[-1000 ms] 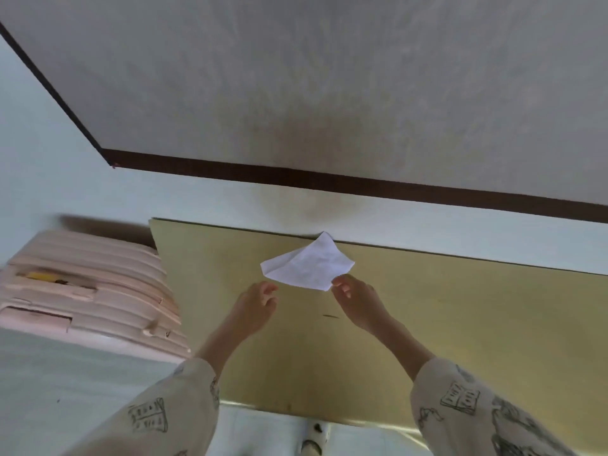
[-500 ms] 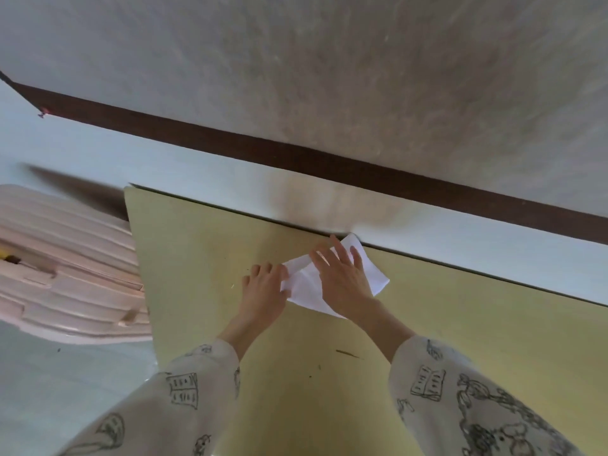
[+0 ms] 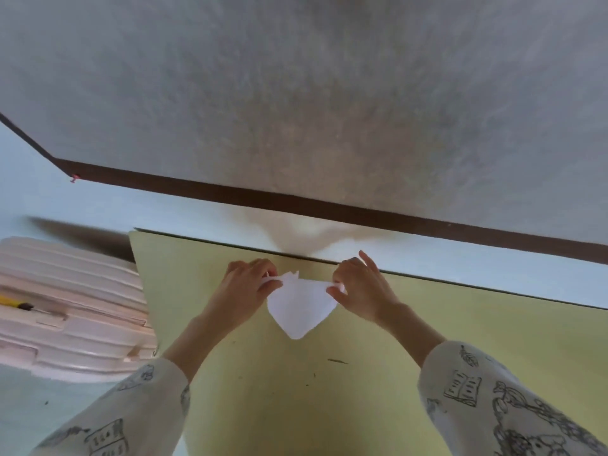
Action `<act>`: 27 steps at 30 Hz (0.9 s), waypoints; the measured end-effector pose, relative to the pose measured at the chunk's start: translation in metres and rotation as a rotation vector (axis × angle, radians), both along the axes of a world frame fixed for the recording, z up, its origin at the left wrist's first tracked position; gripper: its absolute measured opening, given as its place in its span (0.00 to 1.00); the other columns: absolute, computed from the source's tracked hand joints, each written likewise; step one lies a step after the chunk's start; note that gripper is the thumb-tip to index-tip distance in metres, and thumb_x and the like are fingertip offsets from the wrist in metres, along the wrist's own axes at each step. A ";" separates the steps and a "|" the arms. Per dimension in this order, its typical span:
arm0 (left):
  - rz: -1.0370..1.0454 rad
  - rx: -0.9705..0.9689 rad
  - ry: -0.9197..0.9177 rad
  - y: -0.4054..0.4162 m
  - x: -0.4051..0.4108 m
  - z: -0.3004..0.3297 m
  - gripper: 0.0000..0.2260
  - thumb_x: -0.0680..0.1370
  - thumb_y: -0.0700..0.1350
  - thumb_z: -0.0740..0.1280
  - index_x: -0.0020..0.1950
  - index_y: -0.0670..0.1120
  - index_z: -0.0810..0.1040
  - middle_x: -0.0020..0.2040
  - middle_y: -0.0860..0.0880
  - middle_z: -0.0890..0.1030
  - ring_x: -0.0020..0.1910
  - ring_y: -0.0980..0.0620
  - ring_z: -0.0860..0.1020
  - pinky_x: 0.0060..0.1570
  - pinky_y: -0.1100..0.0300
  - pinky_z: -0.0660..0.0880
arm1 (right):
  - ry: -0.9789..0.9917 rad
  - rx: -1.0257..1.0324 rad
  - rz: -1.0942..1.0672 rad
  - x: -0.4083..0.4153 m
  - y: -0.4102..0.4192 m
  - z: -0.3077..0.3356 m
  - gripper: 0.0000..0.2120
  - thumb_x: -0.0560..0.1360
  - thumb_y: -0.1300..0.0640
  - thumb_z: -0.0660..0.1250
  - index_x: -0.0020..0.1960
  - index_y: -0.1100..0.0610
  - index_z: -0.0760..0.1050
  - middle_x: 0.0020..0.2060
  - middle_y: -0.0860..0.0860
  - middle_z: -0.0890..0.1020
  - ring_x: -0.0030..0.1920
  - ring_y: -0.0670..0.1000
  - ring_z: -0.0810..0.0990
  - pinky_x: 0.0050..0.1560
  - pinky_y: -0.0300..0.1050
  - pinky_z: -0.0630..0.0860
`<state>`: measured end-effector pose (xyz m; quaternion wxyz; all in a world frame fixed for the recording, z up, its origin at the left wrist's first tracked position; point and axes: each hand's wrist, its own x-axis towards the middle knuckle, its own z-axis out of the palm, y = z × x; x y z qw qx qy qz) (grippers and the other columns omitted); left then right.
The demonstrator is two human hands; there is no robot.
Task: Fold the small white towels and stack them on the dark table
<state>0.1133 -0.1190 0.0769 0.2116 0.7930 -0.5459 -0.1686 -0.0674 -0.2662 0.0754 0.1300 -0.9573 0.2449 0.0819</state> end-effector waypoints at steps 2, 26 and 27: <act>-0.062 0.039 0.036 -0.003 0.006 0.018 0.05 0.76 0.42 0.65 0.48 0.41 0.77 0.47 0.48 0.77 0.42 0.47 0.77 0.49 0.54 0.73 | -0.033 -0.029 -0.087 -0.019 -0.007 0.017 0.14 0.79 0.48 0.58 0.54 0.56 0.77 0.53 0.50 0.79 0.61 0.50 0.72 0.73 0.48 0.49; -0.031 0.431 0.310 0.105 -0.071 -0.041 0.08 0.75 0.41 0.67 0.53 0.42 0.81 0.46 0.48 0.80 0.45 0.52 0.75 0.43 0.63 0.65 | 0.075 0.114 -0.443 -0.186 0.119 -0.031 0.08 0.76 0.56 0.64 0.51 0.55 0.80 0.49 0.51 0.80 0.56 0.54 0.74 0.56 0.47 0.69; -0.017 0.441 0.325 0.104 -0.071 -0.044 0.09 0.76 0.41 0.66 0.54 0.42 0.80 0.46 0.48 0.80 0.45 0.52 0.75 0.44 0.63 0.65 | 0.071 0.187 -0.491 -0.185 0.120 -0.034 0.09 0.77 0.55 0.63 0.53 0.56 0.80 0.51 0.51 0.79 0.58 0.53 0.73 0.57 0.46 0.68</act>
